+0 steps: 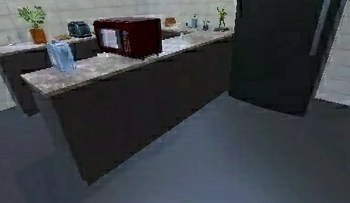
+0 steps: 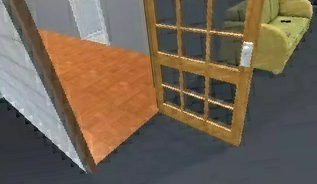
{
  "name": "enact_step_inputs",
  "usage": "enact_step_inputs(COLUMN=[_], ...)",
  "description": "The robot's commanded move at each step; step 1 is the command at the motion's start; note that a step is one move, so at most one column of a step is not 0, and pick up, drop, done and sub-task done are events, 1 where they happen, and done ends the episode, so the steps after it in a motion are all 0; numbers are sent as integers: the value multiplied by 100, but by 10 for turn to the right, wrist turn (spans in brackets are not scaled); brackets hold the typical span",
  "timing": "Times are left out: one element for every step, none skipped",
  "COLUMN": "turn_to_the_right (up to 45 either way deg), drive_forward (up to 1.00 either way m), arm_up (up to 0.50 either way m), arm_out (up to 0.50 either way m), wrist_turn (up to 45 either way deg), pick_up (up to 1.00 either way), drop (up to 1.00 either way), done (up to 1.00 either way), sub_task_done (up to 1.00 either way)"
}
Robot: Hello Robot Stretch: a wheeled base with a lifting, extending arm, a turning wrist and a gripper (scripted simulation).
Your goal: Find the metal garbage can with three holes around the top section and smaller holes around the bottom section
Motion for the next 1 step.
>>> enact_step_inputs(turn_to_the_right=[0], drive_forward=[35], arm_up=[0], arm_out=[0], wrist_turn=[0], pick_up=[0], drop=[0], done=[0], sub_task_done=[0])
